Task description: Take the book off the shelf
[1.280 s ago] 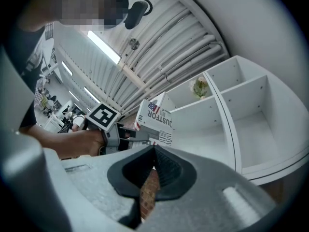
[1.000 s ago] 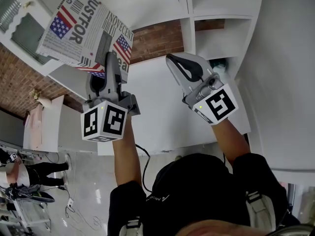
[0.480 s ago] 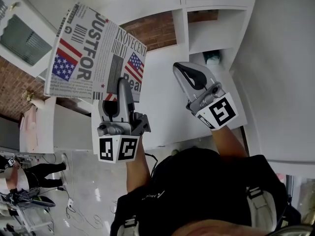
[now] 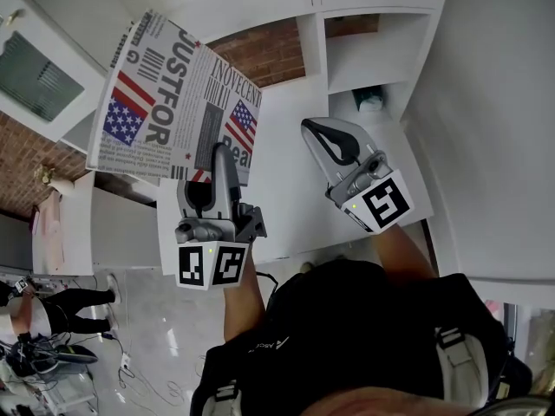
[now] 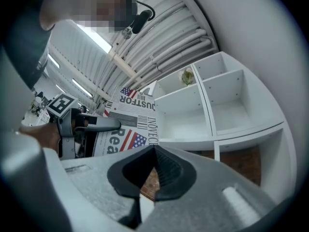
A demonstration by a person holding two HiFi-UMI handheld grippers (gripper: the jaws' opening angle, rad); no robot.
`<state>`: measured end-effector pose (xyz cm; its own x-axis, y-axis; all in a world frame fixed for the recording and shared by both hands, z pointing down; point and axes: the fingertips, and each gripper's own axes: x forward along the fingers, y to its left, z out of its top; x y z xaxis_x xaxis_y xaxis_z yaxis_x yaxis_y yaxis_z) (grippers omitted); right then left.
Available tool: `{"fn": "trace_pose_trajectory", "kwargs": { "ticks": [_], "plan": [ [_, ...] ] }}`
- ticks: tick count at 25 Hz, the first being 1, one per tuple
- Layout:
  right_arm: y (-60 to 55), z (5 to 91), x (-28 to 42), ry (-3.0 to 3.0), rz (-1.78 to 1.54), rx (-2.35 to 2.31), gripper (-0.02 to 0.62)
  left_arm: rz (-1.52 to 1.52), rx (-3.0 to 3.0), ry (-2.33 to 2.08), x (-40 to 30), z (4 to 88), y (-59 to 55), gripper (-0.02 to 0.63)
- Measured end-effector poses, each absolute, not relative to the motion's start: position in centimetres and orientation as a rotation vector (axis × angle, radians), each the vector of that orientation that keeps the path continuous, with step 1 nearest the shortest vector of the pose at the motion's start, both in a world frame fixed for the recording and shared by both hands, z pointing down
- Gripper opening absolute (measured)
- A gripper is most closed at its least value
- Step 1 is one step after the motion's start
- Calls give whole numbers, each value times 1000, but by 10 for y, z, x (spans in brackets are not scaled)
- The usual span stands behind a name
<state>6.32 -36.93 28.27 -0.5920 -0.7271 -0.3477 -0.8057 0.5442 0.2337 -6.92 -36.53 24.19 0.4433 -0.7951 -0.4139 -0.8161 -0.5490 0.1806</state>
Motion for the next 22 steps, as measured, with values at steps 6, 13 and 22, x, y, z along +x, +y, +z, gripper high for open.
{"fn": "trace_pose_trajectory", "kwargs": {
  "ticks": [6,13,22],
  "plan": [
    [-367,282,63,2572,528,-1305,0,710,-2633,1457,-69,241,-364,150],
    [-371,288,64,2574,549,-1316,0,724,-2631,1439,-69,241,-366,150],
    [-370,286,64,2568,529,-1305,0,726,-2633,1436,-69,241,-364,150]
  ]
}}
